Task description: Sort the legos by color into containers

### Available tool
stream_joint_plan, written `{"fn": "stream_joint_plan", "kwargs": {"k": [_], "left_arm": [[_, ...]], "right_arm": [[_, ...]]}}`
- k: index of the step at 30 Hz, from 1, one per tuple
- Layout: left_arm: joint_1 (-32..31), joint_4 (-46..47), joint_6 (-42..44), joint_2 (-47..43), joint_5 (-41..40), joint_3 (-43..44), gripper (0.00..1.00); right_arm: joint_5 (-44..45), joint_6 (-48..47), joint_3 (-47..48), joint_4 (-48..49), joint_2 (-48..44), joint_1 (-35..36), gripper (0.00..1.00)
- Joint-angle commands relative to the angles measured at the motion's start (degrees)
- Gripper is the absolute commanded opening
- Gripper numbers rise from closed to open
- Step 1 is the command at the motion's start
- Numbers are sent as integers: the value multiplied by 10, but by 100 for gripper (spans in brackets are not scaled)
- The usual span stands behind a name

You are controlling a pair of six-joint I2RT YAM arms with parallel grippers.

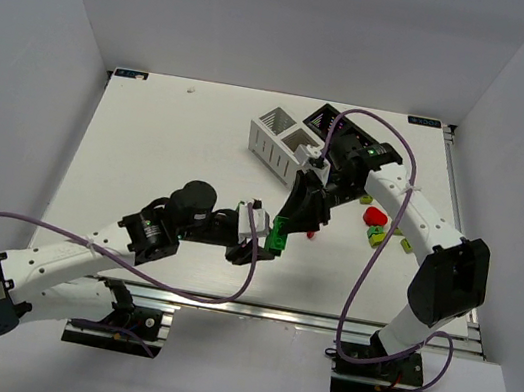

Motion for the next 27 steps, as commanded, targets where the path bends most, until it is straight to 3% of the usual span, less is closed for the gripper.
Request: {"fn": "stream_joint_plan", "kwargs": {"k": [1, 11, 27], "left_arm": [[-3, 10, 8, -18, -5, -6, 39], [-3, 11, 7, -15, -4, -7, 39], [-3, 11, 7, -7, -18, -9, 38]], "right_arm": [[-13, 3, 12, -13, -5, 0, 36], [-8, 15, 21, -11, -15, 0, 15], [5, 17, 13, -11, -58, -2, 1]]}}
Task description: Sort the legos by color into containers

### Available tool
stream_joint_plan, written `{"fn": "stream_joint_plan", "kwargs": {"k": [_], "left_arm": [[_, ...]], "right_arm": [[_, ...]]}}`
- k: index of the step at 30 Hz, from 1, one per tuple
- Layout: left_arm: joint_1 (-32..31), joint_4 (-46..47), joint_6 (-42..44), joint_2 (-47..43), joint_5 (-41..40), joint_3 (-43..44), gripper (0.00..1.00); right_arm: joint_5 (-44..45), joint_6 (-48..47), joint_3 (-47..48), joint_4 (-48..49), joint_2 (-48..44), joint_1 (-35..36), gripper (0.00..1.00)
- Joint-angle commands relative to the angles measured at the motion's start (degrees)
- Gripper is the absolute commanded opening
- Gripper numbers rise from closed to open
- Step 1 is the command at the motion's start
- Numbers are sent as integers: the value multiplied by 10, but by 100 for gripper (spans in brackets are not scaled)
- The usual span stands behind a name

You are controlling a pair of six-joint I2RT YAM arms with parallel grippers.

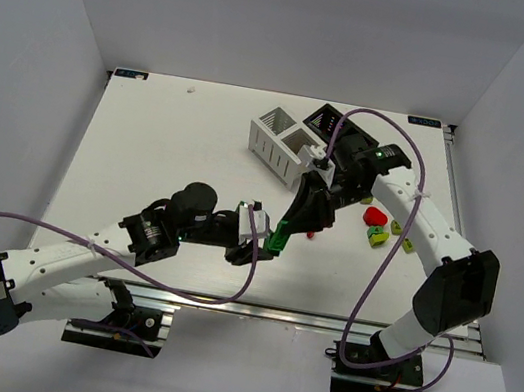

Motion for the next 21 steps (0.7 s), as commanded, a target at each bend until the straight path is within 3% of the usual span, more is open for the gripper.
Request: {"fn": "stream_joint_plan", "kwargs": {"k": [1, 4, 6, 9, 10, 13, 21], "left_arm": [[-2, 14, 1, -4, -5, -1, 38], [-2, 8, -3, 3, -18, 4, 37], [-1, 0, -11, 11, -34, 16, 37], [4, -11, -16, 35, -48, 32, 36], [7, -12, -20, 46, -48, 35, 36], [20, -16, -32, 58, -71, 49, 36], [129, 5, -107, 135, -152, 126, 37]], "right_arm": [[-1, -2, 14, 2, -32, -5, 0], [0, 24, 14, 28, -52, -20, 0], [19, 90, 3, 70, -72, -27, 0], [77, 263, -68, 259, -142, -28, 0], [99, 308, -93, 378, -165, -29, 0], [198, 411, -163, 504, -238, -28, 0], [354, 520, -217, 595, -328, -35, 0]]}}
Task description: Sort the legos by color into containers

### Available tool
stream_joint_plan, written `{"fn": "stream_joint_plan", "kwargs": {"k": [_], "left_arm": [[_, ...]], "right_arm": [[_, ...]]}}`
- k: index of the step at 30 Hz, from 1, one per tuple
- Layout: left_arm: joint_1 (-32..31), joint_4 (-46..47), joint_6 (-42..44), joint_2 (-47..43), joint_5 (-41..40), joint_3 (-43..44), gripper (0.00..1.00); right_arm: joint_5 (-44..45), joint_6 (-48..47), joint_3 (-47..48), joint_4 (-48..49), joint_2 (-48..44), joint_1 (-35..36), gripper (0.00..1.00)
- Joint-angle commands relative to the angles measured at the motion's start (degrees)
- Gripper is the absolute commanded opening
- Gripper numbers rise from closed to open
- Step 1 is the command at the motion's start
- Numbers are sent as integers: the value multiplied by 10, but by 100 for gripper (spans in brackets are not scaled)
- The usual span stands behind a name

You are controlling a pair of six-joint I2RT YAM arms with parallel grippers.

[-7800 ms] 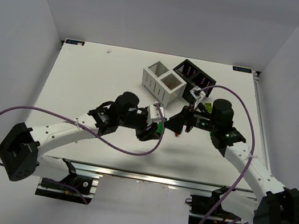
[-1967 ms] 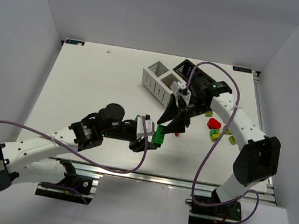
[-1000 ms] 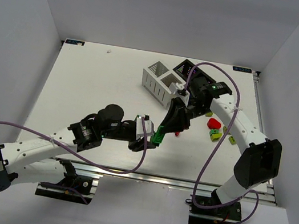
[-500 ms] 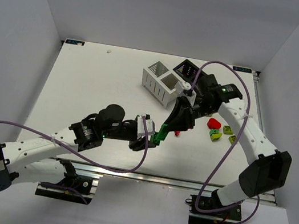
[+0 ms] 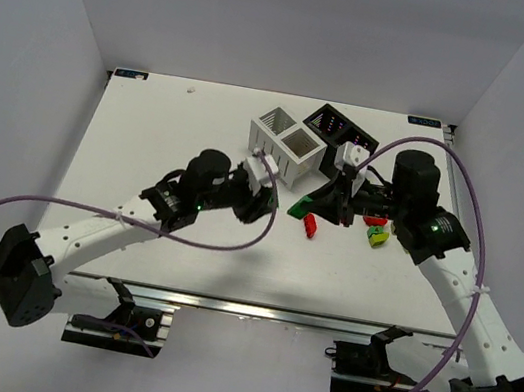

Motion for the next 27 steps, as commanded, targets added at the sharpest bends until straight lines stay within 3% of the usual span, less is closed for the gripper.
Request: {"fn": "stream_joint_plan", "kwargs": {"k": [1, 13, 22, 27], "left_arm": [[42, 15, -41, 46, -72, 67, 37], [98, -14, -27, 239, -143, 267, 37], [140, -48, -56, 406, -178, 442, 40], [141, -58, -59, 467, -199, 497, 43]], "right_arm": [[89, 86, -14, 84, -26, -4, 0], [138, 131, -120, 159, -125, -31, 0], [150, 132, -138, 176, -134, -36, 0], [142, 132, -143, 179, -125, -36, 0]]}}
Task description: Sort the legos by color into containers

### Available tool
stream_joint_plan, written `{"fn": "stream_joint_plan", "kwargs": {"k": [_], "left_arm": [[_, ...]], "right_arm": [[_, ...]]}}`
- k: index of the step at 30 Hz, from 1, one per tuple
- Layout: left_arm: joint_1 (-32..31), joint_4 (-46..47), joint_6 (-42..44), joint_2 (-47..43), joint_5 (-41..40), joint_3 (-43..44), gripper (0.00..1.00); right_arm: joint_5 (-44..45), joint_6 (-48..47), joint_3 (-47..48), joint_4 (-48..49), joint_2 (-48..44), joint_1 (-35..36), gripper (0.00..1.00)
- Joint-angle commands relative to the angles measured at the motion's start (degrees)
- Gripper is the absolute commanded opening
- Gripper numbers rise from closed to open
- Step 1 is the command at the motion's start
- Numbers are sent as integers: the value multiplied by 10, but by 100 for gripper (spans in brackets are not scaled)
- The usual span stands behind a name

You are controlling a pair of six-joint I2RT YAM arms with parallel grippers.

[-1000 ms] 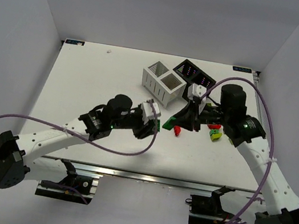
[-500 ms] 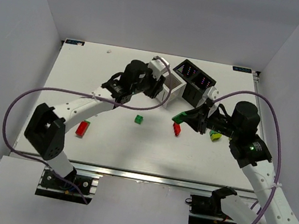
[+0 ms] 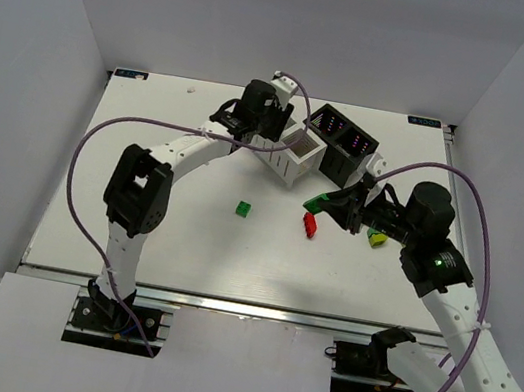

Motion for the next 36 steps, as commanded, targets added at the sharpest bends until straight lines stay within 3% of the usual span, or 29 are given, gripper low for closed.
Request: {"fn": "stream_joint_plan", "kwargs": {"k": [1, 4, 8, 11, 18, 21, 22, 25, 27, 28, 30, 36], "left_arm": [[-2, -10, -9, 3, -23, 39, 45], [-2, -14, -8, 25, -22, 60, 48], [-2, -18, -35, 35, -35, 65, 67], [-2, -9, -37, 24, -45, 48, 74], [-2, -17, -51, -14, -31, 34, 78], [-2, -18, -66, -67, -20, 9, 72], [-2, -11, -82, -86, -16, -24, 60], [-1, -4, -146, -187, -12, -126, 40], [1, 3, -173, -275, 9, -194, 40], [1, 15, -191, -303, 28, -261, 42], [1, 15, -210, -376, 57, -310, 50], [2, -3, -196, -527, 15, -422, 77]], "right_arm": [[-3, 6, -2, 30, 0, -3, 0], [-5, 5, -3, 30, 3, -3, 0], [-6, 4, -4, 31, 7, -3, 0], [-8, 3, -5, 30, 11, -4, 0], [-3, -3, -3, 28, 16, -3, 0], [10, -7, -3, 29, 19, -3, 0], [16, -6, -4, 31, 23, -3, 0], [27, -7, 4, 38, 60, -2, 0], [40, -9, 31, 34, 113, -2, 0], [51, -22, 47, 30, 133, -2, 0], [71, -31, 104, 25, 201, -2, 0], [121, -39, 266, 46, 373, -1, 0]]}}
